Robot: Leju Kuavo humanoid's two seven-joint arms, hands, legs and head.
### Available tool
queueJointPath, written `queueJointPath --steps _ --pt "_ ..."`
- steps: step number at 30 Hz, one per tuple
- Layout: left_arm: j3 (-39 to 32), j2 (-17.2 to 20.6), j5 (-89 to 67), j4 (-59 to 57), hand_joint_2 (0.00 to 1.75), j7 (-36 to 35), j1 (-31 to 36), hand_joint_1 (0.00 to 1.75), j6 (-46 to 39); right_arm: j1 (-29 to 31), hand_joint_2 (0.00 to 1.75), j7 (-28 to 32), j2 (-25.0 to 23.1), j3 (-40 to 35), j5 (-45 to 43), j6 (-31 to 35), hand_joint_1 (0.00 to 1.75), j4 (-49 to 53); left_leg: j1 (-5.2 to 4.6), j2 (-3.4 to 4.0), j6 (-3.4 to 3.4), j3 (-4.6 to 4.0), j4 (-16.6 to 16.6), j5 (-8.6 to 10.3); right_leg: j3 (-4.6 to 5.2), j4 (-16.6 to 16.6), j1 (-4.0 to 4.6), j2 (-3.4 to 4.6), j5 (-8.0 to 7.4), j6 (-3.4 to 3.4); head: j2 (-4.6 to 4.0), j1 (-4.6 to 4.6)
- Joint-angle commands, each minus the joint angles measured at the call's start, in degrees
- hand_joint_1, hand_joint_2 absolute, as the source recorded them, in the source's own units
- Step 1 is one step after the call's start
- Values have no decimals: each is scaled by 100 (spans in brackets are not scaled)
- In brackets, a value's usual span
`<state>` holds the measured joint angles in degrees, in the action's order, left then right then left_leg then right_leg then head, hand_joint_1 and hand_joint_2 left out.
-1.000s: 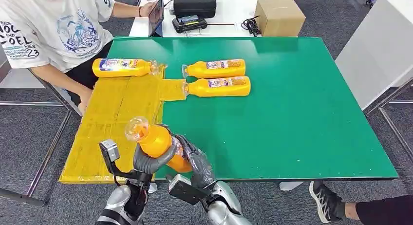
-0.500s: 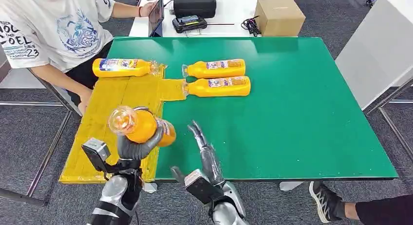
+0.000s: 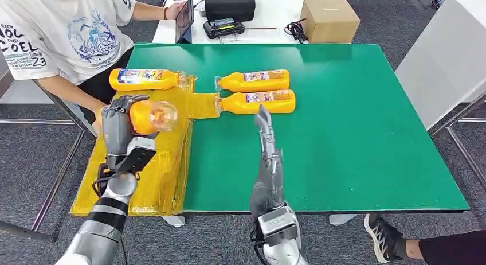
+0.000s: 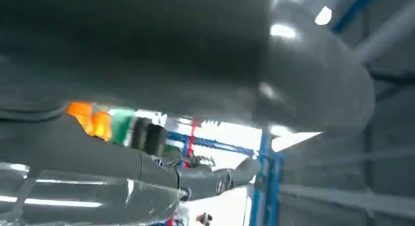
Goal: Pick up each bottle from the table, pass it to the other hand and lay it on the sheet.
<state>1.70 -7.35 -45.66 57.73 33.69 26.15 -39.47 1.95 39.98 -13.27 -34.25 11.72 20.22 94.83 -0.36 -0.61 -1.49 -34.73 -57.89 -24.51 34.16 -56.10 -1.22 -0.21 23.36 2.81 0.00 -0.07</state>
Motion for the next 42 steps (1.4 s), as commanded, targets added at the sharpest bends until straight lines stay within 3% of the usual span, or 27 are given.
queueJointPath --steps 1,2,4,6,8,11,23,25,30,31,32,38,39,42 --pt "-961 309 -1699 -1425 175 -261 673 175 -53 144 175 2 310 -136 -110 -67 0 368 10 18 10 25 2 -9 -23 7 11 12 3 -13 0 2" --pt "-1059 340 -2847 -1382 175 -697 623 175 -53 166 175 2 306 -136 -191 -146 0 347 8 13 9 17 0 -7 -16 4 9 6 3 -12 0 0" --pt "-1090 556 -3478 -2021 175 -1019 766 175 -53 132 175 2 274 -100 -195 -265 0 184 13 24 13 24 -3 -13 -19 3 14 16 5 -16 0 2" --pt "-1102 577 -3459 -2081 175 -1018 780 175 -53 122 175 2 276 -98 -201 -289 0 172 16 19 17 41 8 -11 -38 14 17 15 5 -20 0 0" --pt "-856 869 -3844 -3018 175 -1248 964 175 -53 103 175 2 310 -101 -245 -452 0 -28 11 14 11 23 4 -7 -21 10 12 12 1 -13 0 2" --pt "-566 1007 -4180 -3460 175 -1408 1091 175 -53 138 175 2 273 -75 -289 -628 0 -178 7 15 8 24 9 -4 -18 9 8 7 2 -10 0 2" --pt "-536 934 -3974 -3642 175 -1198 1078 175 425 93 175 2 184 10 -257 -813 0 -373 7 8 7 9 2 -3 -8 6 7 8 1 -8 0 2" --pt "-909 804 -3244 -3581 175 -771 1042 175 1005 52 175 2 130 82 -213 -875 0 -410 15 10 12 21 -1 -10 -23 7 16 8 6 -16 0 2" --pt "-762 796 -3081 -3536 175 -639 872 175 1356 44 175 -22 82 166 -248 -1025 0 -517 5 7 7 15 5 -3 -13 8 6 8 2 -9 0 0" --pt "-672 823 -3084 -3535 175 -608 828 136 1433 58 175 -32 75 182 -275 -1097 0 -560 10 11 11 27 6 -8 -25 11 11 11 4 -13 0 0" --pt "-665 826 -3080 -3529 175 -612 812 31 1424 60 175 -32 71 189 -277 -1101 0 -566 8 12 9 26 6 -7 -23 10 8 12 3 -11 0 0" --pt "-643 794 -2950 -3575 175 -556 799 24 1736 58 175 -39 56 222 -282 -1142 0 -587 10 14 9 35 8 -9 -33 14 10 14 4 -12 0 2" --pt "-638 779 -2885 -3558 0 -551 782 5 1834 57 175 -60 54 230 -287 -1172 0 -597 5 12 7 33 8 -7 -30 10 5 12 3 -10 0 2" --pt "-480 784 -2820 -3529 0 -527 695 0 2074 65 175 -101 35 277 -311 -1267 0 -679 11 11 11 42 8 -9 -45 16 12 10 4 -14 0 2"
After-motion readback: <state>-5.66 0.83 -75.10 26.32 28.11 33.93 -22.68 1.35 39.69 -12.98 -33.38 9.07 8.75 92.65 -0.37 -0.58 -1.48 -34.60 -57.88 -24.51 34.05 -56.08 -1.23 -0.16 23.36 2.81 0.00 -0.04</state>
